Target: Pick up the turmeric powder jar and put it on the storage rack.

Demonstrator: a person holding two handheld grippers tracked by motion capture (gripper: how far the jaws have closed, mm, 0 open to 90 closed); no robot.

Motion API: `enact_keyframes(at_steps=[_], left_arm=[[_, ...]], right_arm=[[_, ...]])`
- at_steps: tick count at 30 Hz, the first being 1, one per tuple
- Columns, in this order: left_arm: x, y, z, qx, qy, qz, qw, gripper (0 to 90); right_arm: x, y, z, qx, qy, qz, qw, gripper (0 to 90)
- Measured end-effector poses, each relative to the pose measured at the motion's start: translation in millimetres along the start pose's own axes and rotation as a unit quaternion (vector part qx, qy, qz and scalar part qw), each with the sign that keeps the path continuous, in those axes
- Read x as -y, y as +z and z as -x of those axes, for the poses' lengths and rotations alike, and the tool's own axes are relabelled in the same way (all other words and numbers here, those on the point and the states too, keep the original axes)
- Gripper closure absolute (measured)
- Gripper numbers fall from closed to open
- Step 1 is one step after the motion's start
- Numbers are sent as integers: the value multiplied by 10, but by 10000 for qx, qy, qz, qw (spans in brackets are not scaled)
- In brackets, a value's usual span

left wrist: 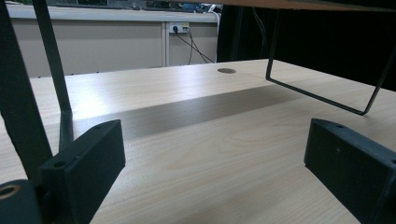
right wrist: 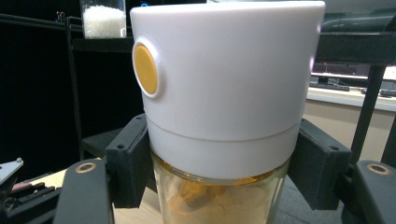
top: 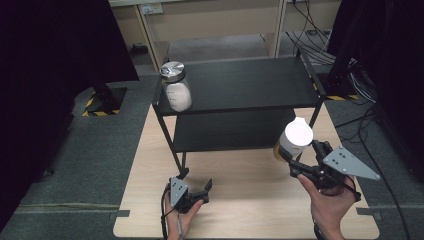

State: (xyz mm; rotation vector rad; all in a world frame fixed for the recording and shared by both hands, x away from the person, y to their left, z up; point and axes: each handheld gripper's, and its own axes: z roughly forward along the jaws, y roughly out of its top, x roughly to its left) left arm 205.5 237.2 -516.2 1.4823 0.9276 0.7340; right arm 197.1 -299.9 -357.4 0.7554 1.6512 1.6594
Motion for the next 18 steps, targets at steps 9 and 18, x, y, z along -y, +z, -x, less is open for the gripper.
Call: enact_keyframes(at_steps=[9, 18], left_arm=[[4, 0, -1, 4, -8, 11, 10000, 47], [3, 0, -1, 5, -8, 9, 10000, 47]], right_arm=[[-86, 40, -6, 20, 1, 82, 10000, 308], [-186, 46, -15, 60, -38, 160, 9998, 309]])
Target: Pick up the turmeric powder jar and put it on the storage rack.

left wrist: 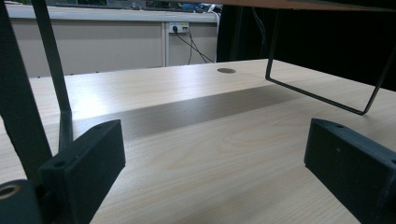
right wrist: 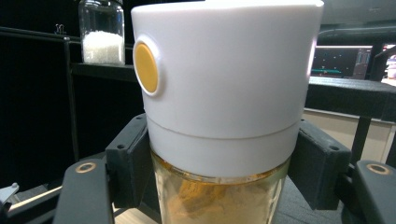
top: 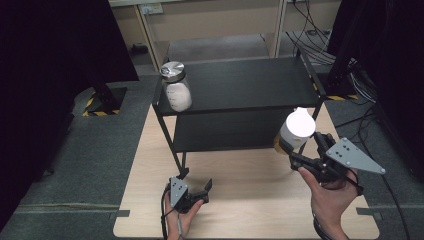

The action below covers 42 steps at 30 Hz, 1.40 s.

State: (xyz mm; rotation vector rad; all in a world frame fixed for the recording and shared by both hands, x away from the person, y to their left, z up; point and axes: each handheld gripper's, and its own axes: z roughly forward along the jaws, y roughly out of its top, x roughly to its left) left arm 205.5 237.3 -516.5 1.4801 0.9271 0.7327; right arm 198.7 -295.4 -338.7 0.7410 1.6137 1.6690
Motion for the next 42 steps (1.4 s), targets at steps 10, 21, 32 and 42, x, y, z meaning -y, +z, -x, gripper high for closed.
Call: enact_keyframes(at_steps=[10, 21, 32, 42], left_arm=[[-2, 0, -1, -2, 1, -7, 10000, 47], [-4, 3, 1, 2, 16, -11, 10000, 47], [-4, 5, 2, -1, 12, -12, 10000, 47], [-3, 6, 0, 0, 7, -8, 10000, 47]], right_arm=[[-67, 22, -5, 60, 9, 84, 9999, 308], [-218, 51, 16, 141, -26, 153, 9998, 308], [-295, 79, 49, 171, 23, 162, 9997, 309], [-375, 98, 58, 166, 7, 208, 9996, 309]])
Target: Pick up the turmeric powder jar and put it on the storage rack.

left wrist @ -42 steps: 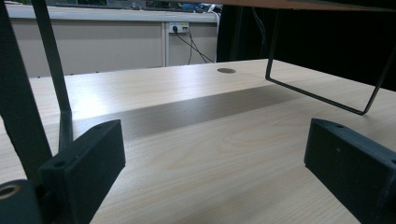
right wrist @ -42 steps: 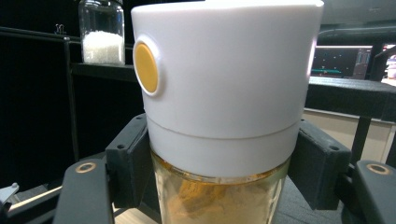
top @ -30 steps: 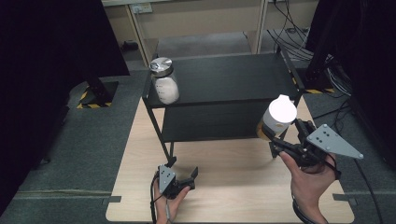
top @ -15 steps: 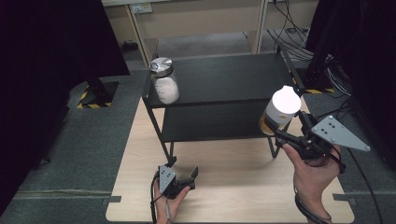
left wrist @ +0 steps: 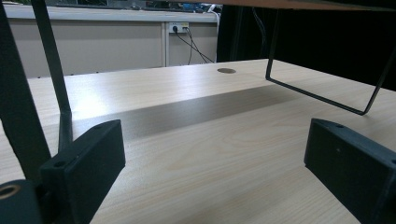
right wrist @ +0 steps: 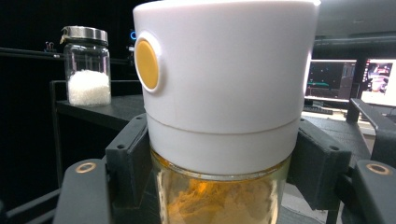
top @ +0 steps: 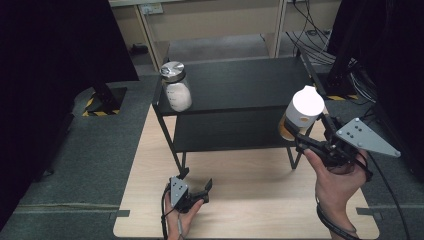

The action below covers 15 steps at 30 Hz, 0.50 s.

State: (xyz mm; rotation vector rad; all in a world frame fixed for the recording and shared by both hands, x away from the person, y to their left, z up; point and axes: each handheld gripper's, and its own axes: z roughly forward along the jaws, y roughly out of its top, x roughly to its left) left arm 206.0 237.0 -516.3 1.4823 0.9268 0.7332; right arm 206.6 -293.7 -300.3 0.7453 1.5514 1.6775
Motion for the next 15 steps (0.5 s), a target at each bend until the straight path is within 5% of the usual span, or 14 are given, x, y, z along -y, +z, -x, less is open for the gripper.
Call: enact_keyframes(at_steps=[15], left_arm=[[-1, 1, -1, -1, -9, -2, 10000, 47]], right_arm=[[-94, 39, 12, -2, 14, 19, 10000, 309]])
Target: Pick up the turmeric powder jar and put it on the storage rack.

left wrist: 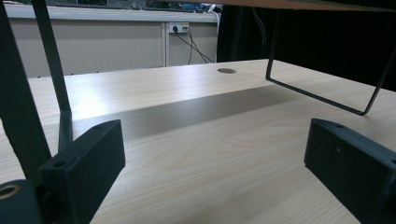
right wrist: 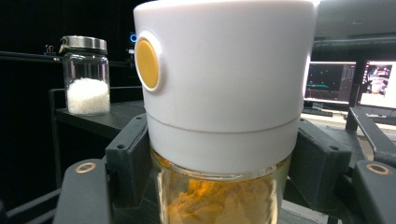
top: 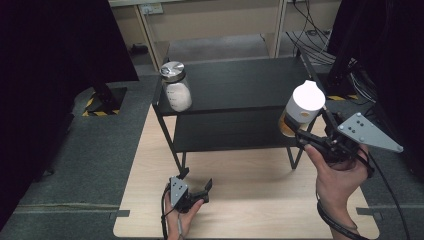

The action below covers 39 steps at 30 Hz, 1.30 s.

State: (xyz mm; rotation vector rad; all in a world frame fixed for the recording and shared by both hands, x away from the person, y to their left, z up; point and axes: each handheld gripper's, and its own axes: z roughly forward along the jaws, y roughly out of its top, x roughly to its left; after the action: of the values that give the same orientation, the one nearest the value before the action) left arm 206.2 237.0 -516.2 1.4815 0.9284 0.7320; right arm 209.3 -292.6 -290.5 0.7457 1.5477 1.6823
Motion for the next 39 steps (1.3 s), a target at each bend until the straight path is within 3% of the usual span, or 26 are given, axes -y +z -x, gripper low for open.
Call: enact_keyframes(at_steps=[39], left_arm=[[0, 4, -6, 2, -28, 1, 10000, 47]], right_arm=[[-255, 127, 93, 97, 43, 62, 9999, 309]])
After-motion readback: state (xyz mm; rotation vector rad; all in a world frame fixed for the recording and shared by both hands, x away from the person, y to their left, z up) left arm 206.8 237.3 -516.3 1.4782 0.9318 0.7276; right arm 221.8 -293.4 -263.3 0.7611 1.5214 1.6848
